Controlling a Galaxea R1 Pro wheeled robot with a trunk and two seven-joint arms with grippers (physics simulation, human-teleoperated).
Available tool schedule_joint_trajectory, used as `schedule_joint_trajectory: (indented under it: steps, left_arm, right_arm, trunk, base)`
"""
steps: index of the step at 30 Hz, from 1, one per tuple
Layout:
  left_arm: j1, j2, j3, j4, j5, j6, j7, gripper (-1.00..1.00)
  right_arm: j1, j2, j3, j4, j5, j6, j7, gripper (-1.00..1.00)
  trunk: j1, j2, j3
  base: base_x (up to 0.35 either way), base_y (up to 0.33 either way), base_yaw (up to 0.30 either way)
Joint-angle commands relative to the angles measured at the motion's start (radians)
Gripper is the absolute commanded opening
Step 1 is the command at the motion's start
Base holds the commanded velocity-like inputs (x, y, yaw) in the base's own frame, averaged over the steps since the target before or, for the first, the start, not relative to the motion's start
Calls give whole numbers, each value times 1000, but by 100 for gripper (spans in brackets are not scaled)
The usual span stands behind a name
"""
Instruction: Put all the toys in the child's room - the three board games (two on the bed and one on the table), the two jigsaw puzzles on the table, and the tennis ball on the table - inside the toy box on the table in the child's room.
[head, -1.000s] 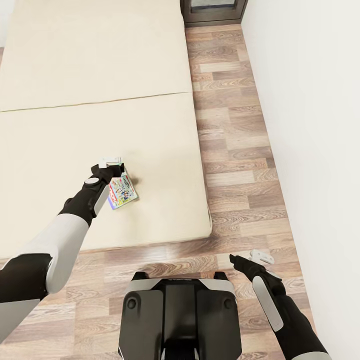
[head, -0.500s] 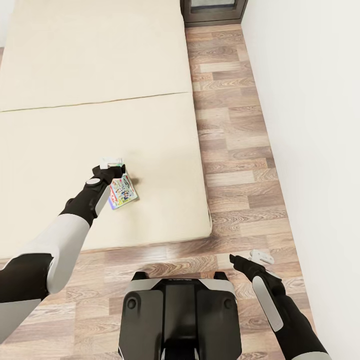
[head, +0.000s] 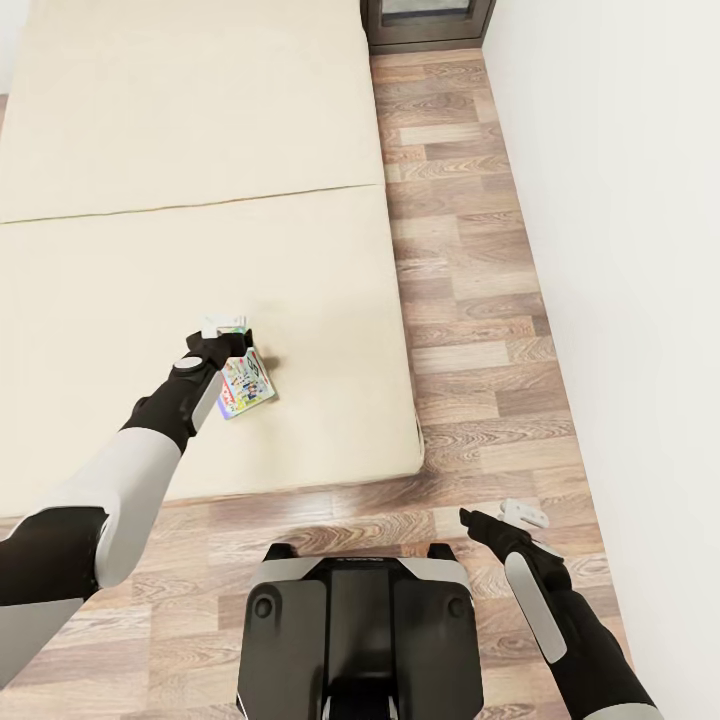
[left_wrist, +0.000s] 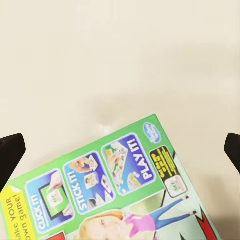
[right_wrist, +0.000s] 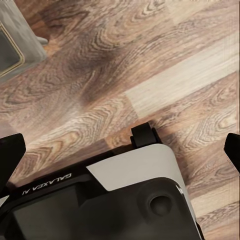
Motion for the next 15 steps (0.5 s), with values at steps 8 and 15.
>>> schedule_joint_trajectory:
  steps: [8,15]
  left_arm:
    - [0,1,-2,-1,1,6,2,100]
    - [0,3,-6,-3,1,6,2,100]
  right_arm:
    - [0,-1,2,-2,43,2,-10,100]
    - [0,-1,-3,-9,63,2,-8,100]
  trunk:
    - [1,-2,-1]
    - [1,-2,-1]
  base:
    - [0,0,0]
    - [0,0,0]
